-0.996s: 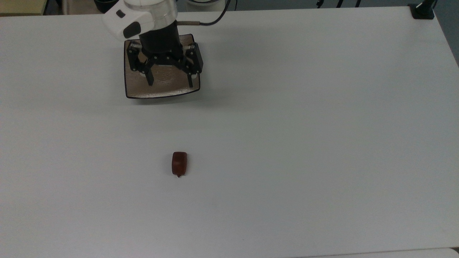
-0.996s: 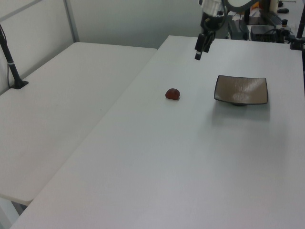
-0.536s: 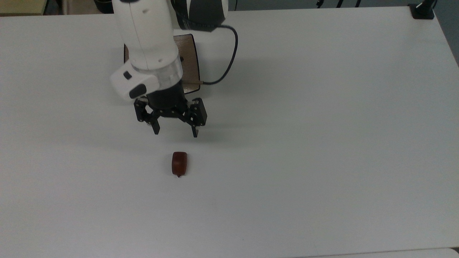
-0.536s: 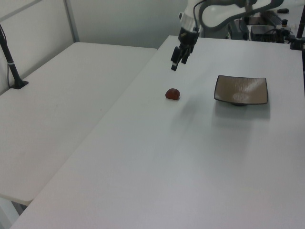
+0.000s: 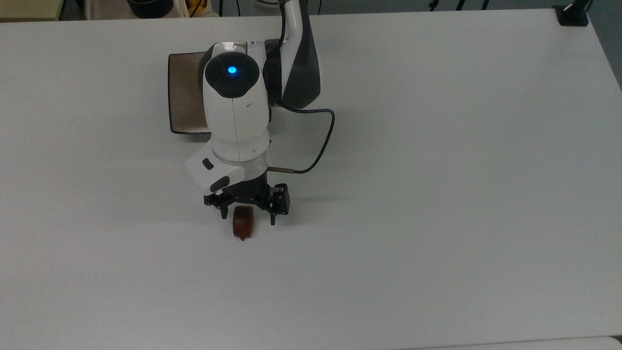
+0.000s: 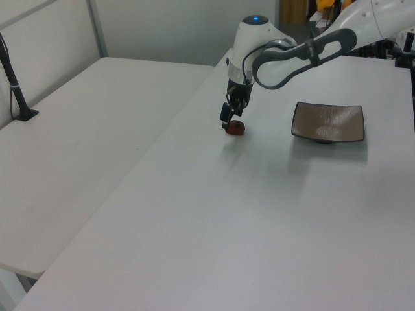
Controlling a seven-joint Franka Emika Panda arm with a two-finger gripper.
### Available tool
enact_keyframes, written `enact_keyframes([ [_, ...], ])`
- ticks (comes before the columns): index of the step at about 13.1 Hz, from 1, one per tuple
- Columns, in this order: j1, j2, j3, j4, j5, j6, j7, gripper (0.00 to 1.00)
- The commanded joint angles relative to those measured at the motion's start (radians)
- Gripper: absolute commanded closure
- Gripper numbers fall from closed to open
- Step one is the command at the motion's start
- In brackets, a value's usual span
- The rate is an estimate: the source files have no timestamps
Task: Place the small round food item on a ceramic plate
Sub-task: 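Lower the gripper and close it on the red food item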
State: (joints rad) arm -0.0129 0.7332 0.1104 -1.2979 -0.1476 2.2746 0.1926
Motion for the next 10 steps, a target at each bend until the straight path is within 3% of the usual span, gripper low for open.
enact_keyframes([
  [1,-0.007,0.037,0.014,0.025,-0.046,0.040,0.021,0.00],
  [2,-0.007,0.040,0.015,0.020,-0.062,0.042,0.021,0.00],
  [3,-0.007,0.044,0.018,0.019,-0.084,0.040,0.021,0.17],
  [4,-0.007,0.046,0.022,0.019,-0.098,0.040,0.022,0.50],
  [5,-0.009,0.046,0.022,0.019,-0.096,0.040,0.022,0.74],
  [6,-0.010,0.046,0.023,0.019,-0.096,0.042,0.022,0.83],
  [7,-0.010,0.046,0.022,0.019,-0.096,0.042,0.022,0.85],
  [10,-0.025,0.035,0.034,0.025,-0.090,0.033,0.024,0.86],
])
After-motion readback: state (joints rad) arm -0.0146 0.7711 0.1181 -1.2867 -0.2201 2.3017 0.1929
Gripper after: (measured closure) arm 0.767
